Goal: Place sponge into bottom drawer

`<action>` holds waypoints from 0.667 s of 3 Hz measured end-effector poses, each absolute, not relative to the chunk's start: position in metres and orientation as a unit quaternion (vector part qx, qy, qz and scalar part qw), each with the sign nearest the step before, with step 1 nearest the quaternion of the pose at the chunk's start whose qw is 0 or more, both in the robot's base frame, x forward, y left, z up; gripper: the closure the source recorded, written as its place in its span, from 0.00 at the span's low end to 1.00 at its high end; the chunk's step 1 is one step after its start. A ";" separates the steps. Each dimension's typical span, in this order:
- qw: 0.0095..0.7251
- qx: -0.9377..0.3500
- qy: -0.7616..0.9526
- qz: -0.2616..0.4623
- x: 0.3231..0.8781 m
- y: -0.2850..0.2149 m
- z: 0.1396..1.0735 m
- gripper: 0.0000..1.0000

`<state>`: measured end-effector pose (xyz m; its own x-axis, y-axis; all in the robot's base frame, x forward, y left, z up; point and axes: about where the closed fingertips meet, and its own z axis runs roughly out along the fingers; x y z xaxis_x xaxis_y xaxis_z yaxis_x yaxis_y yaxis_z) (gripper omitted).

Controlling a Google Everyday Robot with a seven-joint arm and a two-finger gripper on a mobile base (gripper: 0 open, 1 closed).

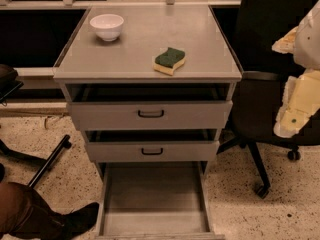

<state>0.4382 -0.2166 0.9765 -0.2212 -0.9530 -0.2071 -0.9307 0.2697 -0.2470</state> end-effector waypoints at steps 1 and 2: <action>0.160 -0.603 0.781 -0.035 0.438 -0.217 0.977 0.00; 0.171 -0.620 0.766 -0.022 0.477 -0.199 0.953 0.00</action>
Offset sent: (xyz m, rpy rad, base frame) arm 0.1056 0.0460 -0.0667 0.0757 -0.0021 0.1336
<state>0.4772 -0.1990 0.9532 -0.1733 -0.9565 -0.2347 -0.9415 0.2308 -0.2456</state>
